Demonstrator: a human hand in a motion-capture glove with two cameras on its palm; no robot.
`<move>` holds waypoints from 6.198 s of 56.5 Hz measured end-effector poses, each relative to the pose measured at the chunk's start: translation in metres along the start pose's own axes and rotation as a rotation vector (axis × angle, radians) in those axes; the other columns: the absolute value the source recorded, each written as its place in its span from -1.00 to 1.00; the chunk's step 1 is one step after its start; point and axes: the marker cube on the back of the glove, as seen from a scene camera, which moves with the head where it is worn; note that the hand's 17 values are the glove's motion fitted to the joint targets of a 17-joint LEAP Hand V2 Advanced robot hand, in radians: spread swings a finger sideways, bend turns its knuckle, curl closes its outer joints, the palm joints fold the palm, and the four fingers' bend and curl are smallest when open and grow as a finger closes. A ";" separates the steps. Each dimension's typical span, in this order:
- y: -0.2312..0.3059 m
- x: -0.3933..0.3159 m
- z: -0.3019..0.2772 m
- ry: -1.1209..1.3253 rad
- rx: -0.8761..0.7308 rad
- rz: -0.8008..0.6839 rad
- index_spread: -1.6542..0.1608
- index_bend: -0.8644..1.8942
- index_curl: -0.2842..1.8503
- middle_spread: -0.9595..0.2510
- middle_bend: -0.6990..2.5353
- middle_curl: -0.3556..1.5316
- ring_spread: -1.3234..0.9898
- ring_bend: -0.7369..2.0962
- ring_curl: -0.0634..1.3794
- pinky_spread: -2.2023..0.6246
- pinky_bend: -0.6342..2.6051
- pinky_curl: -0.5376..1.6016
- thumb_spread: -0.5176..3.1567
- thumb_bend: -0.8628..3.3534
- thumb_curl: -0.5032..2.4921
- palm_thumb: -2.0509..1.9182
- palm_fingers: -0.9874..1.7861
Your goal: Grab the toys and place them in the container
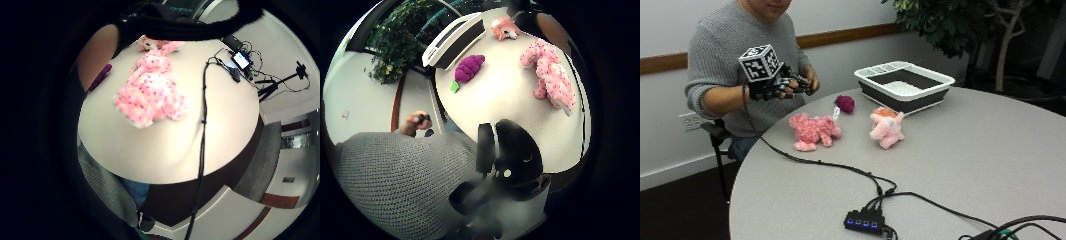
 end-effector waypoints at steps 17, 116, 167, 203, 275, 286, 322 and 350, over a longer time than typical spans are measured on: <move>-0.013 0.015 -0.004 0.051 -0.013 0.048 0.48 -0.15 -0.55 0.27 -0.45 -0.48 -0.02 -0.34 -0.80 0.56 -0.30 -0.31 -0.03 -0.57 -0.58 0.05 -0.19; -0.155 0.054 0.033 0.092 0.048 0.226 0.35 -0.04 -0.29 0.19 -0.26 -0.29 -0.19 0.29 -0.22 0.27 0.00 -0.13 -0.08 -0.51 -0.26 0.36 0.52; -0.371 -0.265 0.048 -0.028 0.042 -0.293 0.41 0.03 -0.02 0.14 -0.18 -0.03 -0.25 0.31 -0.08 0.24 0.00 -0.05 -0.36 -0.53 0.07 0.35 0.42; -0.346 -0.231 0.077 -0.034 -0.212 -0.278 0.44 -0.28 -0.37 0.37 -0.49 -0.27 0.06 -0.24 -0.43 0.57 0.03 -0.12 -0.02 -0.61 -0.23 0.01 -0.43; -0.337 0.043 0.156 0.069 -0.345 0.333 0.38 -0.10 -0.35 0.25 -0.38 -0.33 0.11 -0.32 -0.62 0.56 0.02 -0.18 -0.04 -0.59 -0.42 0.07 -0.09; -0.349 0.035 0.146 0.014 -0.238 0.332 0.40 -0.25 -0.36 0.19 -0.30 -0.24 -0.12 0.01 -0.42 0.37 0.02 -0.17 -0.03 -0.52 -0.34 0.24 0.26; -0.474 -0.143 0.011 -0.077 -0.069 0.046 0.39 -0.06 -0.01 0.04 -0.15 0.07 -0.38 0.10 -0.13 0.29 0.14 -0.02 -0.27 -0.56 -0.14 0.32 0.23; -0.496 -0.276 0.089 0.076 -0.350 -0.104 0.38 -0.18 0.10 0.08 -0.27 0.15 -0.25 -0.01 0.00 0.38 0.18 0.03 -0.16 -0.64 -0.18 0.17 -0.40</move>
